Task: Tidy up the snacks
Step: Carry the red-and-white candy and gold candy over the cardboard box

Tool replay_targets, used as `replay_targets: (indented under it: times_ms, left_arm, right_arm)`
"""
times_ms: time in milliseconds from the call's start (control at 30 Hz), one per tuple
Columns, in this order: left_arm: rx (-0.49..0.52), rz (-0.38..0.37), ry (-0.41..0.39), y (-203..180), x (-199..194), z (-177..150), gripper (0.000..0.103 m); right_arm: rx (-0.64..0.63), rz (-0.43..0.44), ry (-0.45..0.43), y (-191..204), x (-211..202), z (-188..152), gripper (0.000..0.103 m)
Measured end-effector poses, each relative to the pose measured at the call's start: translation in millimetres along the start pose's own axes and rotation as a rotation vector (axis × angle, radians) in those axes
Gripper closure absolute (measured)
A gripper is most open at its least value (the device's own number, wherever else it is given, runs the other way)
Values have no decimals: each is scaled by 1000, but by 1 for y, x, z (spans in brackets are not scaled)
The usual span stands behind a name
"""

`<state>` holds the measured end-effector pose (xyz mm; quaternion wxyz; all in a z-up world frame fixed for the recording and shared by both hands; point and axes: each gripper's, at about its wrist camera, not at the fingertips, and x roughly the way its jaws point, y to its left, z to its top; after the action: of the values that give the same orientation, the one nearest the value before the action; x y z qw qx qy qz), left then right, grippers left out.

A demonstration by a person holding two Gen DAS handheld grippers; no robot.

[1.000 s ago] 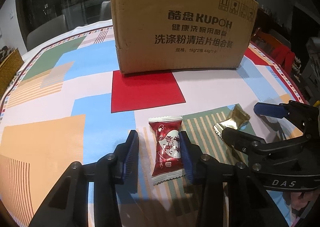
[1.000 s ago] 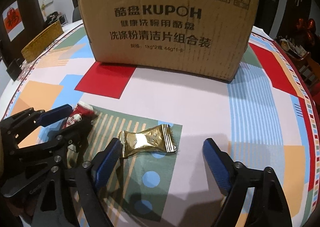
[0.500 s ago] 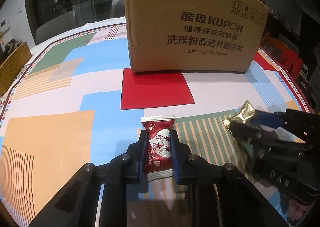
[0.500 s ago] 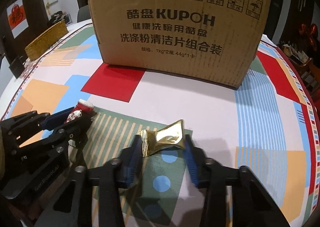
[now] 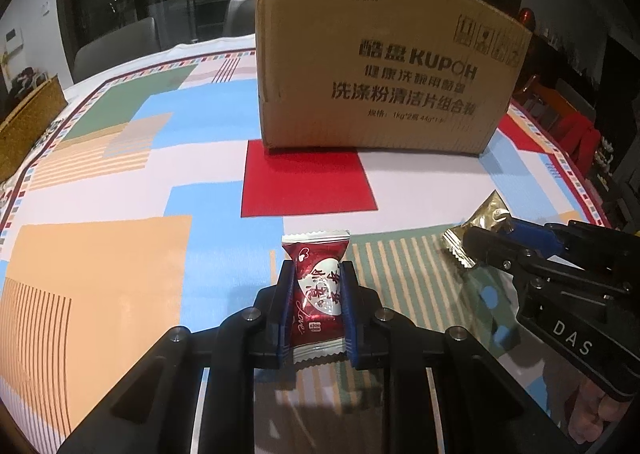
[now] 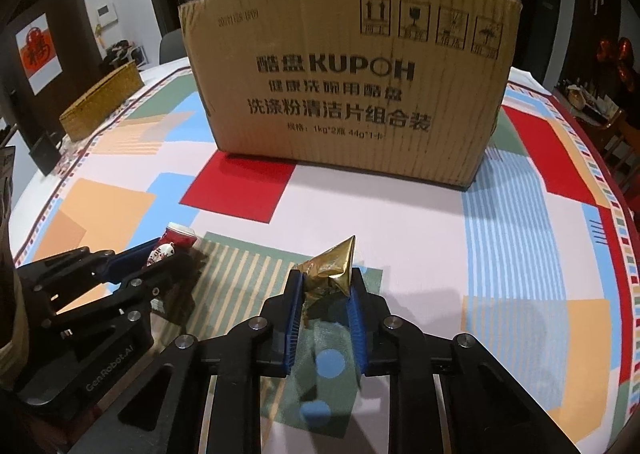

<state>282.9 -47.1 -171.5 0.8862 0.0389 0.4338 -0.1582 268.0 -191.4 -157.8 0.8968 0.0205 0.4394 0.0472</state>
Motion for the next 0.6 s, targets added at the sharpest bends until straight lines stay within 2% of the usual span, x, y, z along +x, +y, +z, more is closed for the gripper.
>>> replay_targets:
  times_ms: [600]
  left_arm:
    - [26, -1, -102, -19, -56, 21, 81]
  right_arm:
    - [5, -7, -121, 1, -58, 14, 80]
